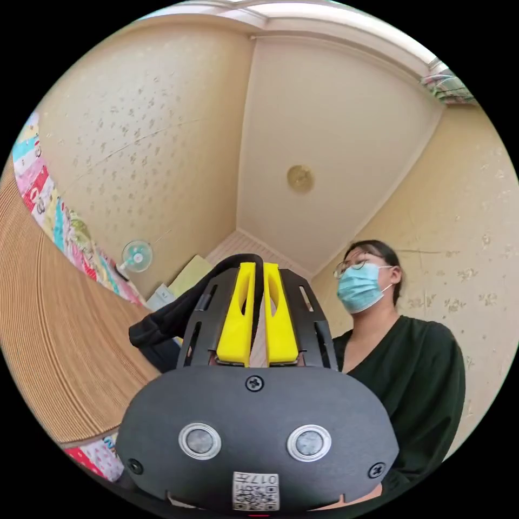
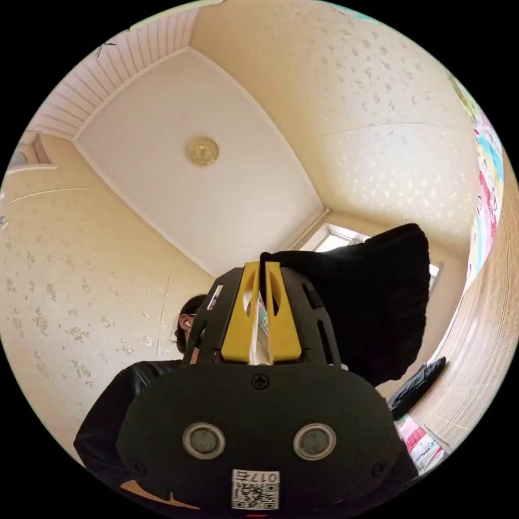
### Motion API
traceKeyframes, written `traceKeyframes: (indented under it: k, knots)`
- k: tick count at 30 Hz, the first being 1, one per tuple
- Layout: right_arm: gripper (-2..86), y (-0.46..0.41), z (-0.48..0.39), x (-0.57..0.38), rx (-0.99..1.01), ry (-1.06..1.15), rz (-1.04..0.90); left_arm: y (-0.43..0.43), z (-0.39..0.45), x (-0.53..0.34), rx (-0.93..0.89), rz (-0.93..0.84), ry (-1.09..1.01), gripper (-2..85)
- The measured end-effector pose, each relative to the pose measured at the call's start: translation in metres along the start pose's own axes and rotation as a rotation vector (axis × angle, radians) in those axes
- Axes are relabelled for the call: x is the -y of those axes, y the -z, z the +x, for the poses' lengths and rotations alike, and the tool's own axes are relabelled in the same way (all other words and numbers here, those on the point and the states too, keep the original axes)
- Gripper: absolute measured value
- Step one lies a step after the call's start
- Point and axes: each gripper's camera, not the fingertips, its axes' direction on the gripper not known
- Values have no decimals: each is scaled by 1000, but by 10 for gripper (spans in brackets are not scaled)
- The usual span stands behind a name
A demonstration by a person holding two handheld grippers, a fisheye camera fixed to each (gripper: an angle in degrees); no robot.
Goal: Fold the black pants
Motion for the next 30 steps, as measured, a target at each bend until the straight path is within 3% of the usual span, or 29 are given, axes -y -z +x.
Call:
traceKeyframes:
  k: [3,5,8,12,14,20,23,30]
  knots:
    - [22,-30,3,64,-70,66,-66,-30,-5,74,20,-22,-73,14]
    - [23,-65,29,114,-125,99,-121,-105,-38,170,261,-150,-118,18]
    - [31,-124,104,221,-415,143,-130,-206,-137,298,488,-267,-94,36]
    - [59,-126,192,288,-746,77,24,-238,-246,359,684,-320,93,115]
    - [64,-115,209,271,-876,70,26,-220,-277,328,785,-332,127,130]
    - [63,-38,277,121,-1188,-20,-516,-117,-349,122,976,-662,304,125]
    - [65,9,305,3,-1308,-128,-756,-46,-338,27,1042,-626,442,132]
    - [92,-7,345,-242,-1237,-256,-998,-34,-238,-95,1209,-568,410,138]
